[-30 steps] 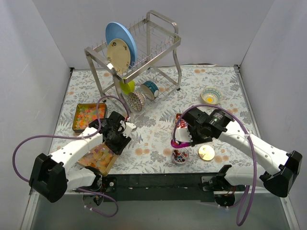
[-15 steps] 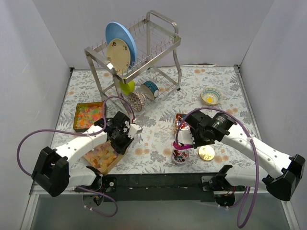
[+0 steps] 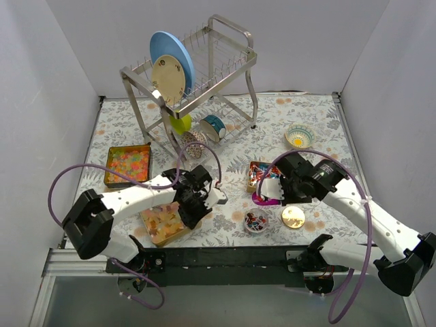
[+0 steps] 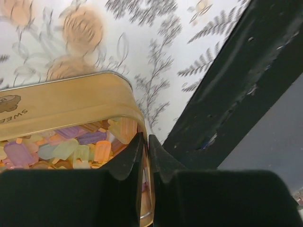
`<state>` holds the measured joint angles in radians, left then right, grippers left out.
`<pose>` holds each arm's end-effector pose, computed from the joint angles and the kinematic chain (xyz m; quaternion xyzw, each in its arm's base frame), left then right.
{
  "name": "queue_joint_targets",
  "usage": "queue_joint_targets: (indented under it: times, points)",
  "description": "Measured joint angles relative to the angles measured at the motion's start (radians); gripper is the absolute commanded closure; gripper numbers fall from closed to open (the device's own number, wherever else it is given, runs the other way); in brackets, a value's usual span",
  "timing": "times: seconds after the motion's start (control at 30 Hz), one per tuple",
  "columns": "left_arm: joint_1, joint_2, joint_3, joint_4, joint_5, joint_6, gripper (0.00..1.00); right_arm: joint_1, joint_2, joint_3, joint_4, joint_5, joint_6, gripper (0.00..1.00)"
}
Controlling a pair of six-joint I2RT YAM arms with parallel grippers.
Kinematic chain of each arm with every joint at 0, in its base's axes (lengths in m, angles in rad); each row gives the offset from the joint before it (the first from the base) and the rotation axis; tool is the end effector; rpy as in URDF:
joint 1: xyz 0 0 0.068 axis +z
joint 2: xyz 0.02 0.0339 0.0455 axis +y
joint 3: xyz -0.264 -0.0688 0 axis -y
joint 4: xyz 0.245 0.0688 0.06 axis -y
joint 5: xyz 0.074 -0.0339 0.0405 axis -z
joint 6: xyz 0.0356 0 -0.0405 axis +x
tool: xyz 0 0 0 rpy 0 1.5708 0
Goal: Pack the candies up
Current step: Move the storage box to the center of the board.
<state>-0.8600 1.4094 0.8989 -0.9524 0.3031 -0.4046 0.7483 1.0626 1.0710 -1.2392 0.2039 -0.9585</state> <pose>0.1435 -0.1830 0.1994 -0.2308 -0.9598 0.1531 0.0461 0.1312 0.1120 0.3036 -0.7275 0.6576 -0.1174 0.1568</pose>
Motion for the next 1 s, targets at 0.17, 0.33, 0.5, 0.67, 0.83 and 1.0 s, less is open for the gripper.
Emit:
queue_joint_targets:
  times: [0.17, 0.33, 0.5, 0.67, 0.83, 1.0]
  points:
    - [-0.058, 0.097, 0.084, 0.031, 0.052, -0.024, 1.0, -0.101, 0.0, 0.0, 0.02, -0.02, -0.008, 0.99]
    - [-0.116, 0.167, 0.133, 0.063, 0.082, -0.022, 1.0, -0.144, -0.009, -0.002, 0.044, -0.024, -0.01, 0.99]
    - [-0.132, 0.264, 0.23, 0.066, 0.105, -0.017, 1.0, -0.171, -0.029, -0.014, 0.057, -0.024, -0.008, 0.99]
    - [-0.136, 0.366, 0.348, 0.08, 0.109, -0.002, 1.0, -0.189, -0.053, -0.044, 0.063, -0.023, -0.001, 0.99]
    - [-0.137, 0.444, 0.446, 0.103, 0.113, 0.013, 1.0, -0.208, -0.069, -0.055, 0.067, -0.023, 0.017, 0.99]
    - [-0.137, 0.488, 0.505, 0.116, 0.114, 0.039, 1.0, -0.239, -0.09, -0.07, 0.08, -0.019, 0.022, 0.99]
